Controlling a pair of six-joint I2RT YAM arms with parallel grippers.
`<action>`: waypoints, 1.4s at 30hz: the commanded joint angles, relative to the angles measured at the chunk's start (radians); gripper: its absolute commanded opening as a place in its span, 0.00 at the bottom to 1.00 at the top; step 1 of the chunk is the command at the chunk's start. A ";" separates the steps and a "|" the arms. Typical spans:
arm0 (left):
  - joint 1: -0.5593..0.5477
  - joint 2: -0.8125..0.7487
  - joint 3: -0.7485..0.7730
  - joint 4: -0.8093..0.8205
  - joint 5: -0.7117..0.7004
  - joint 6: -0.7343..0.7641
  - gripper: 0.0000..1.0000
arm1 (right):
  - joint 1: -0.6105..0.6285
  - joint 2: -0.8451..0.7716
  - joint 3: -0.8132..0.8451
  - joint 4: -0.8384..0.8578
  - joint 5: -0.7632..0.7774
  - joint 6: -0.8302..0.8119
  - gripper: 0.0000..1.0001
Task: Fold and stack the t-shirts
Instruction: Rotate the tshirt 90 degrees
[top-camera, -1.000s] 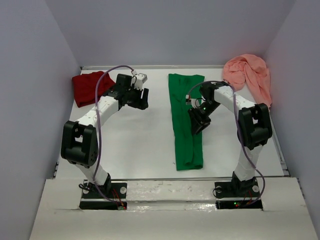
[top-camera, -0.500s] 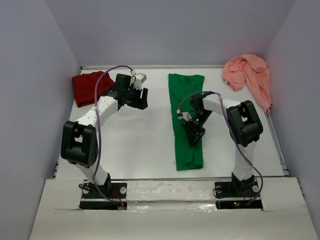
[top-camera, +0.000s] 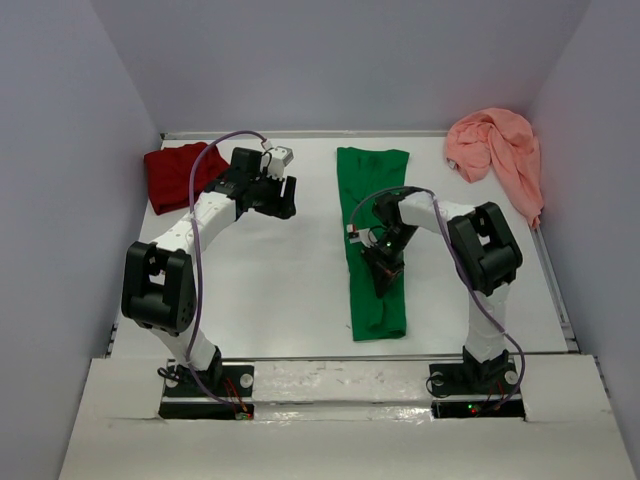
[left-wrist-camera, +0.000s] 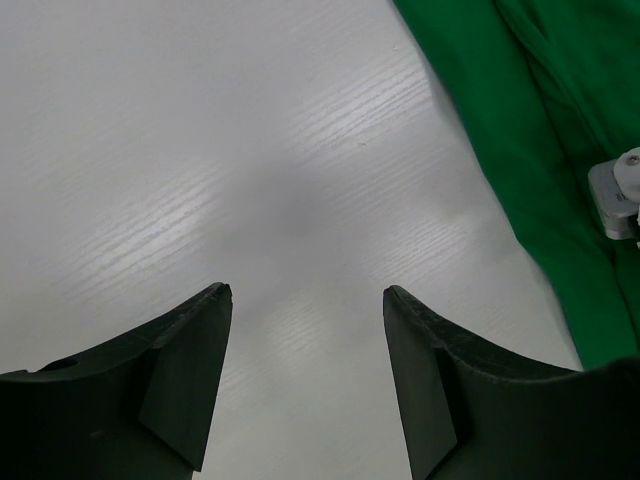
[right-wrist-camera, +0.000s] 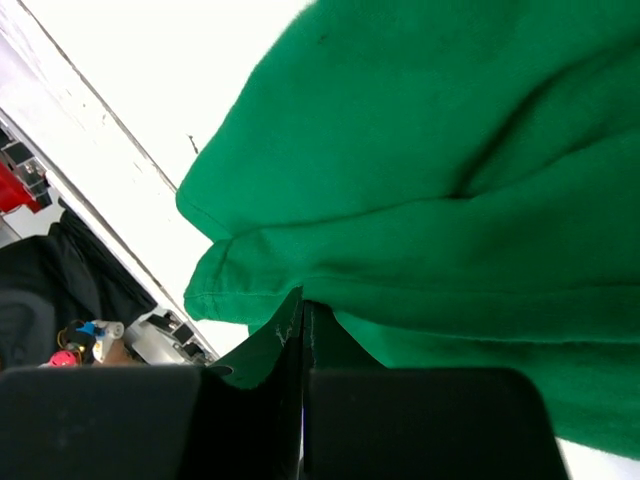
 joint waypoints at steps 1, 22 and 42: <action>0.009 -0.051 0.014 0.000 0.033 0.008 0.71 | 0.022 -0.018 0.014 0.025 -0.014 0.013 0.00; 0.009 -0.061 0.018 0.000 0.073 0.011 0.71 | 0.251 0.251 0.235 0.050 -0.104 0.056 0.08; 0.000 -0.119 -0.008 -0.074 0.423 0.101 0.72 | 0.165 -0.257 0.182 0.251 0.164 0.137 0.85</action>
